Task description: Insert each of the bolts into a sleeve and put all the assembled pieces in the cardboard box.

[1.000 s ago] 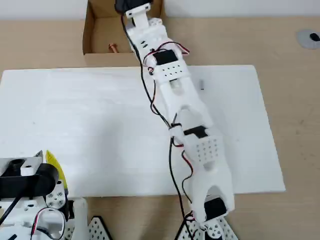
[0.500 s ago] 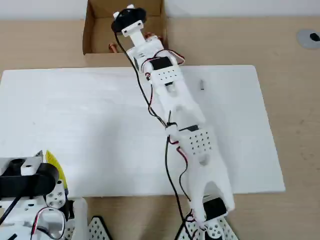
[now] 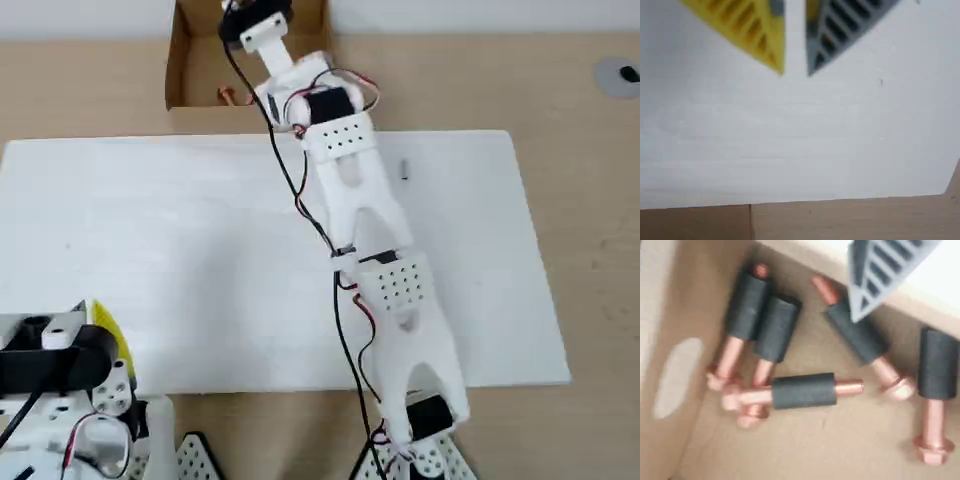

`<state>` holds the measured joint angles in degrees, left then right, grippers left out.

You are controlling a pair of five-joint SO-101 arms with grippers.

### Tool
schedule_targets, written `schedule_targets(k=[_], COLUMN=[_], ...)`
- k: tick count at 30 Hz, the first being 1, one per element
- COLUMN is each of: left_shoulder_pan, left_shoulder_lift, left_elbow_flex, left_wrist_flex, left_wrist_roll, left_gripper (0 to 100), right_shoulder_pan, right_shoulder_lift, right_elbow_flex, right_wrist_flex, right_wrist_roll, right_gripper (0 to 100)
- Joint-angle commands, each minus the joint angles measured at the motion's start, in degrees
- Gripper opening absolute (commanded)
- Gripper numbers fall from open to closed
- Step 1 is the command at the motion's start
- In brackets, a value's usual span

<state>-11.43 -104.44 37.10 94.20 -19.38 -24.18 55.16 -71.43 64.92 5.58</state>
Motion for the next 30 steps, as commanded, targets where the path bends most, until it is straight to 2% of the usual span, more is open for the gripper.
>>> schedule_targets(k=[1,6,9,20,24,30], left_shoulder_pan=[-0.79,-0.79,-0.79,-0.79,-0.79,-0.79], left_shoulder_lift=[-0.22,-0.22,-0.22,-0.22,-0.22,-0.22], left_elbow_flex=[0.88,4.48,7.12,13.01,13.10,13.01], left_wrist_flex=[-0.97,-1.58,-1.58,-1.49,-1.49,-1.49], left_wrist_roll=[-0.44,-2.20,-3.96,-5.10,-5.10,-5.10], left_gripper=[4,4,4,4,4,4], right_shoulder_pan=[-2.51,-3.47,-3.30,-2.15,-2.15,-2.24], right_shoulder_lift=[-1.45,-9.54,-14.37,-36.09,-49.63,-77.93], right_elbow_flex=[-22.46,-24.13,-24.04,-21.32,-6.99,34.77], right_wrist_flex=[17.58,32.35,37.71,37.80,37.89,37.54], right_wrist_roll=[0.62,0.70,0.26,0.18,0.18,0.35], right_gripper=[27.0,1.2,2.9,1.0,1.0,1.0])
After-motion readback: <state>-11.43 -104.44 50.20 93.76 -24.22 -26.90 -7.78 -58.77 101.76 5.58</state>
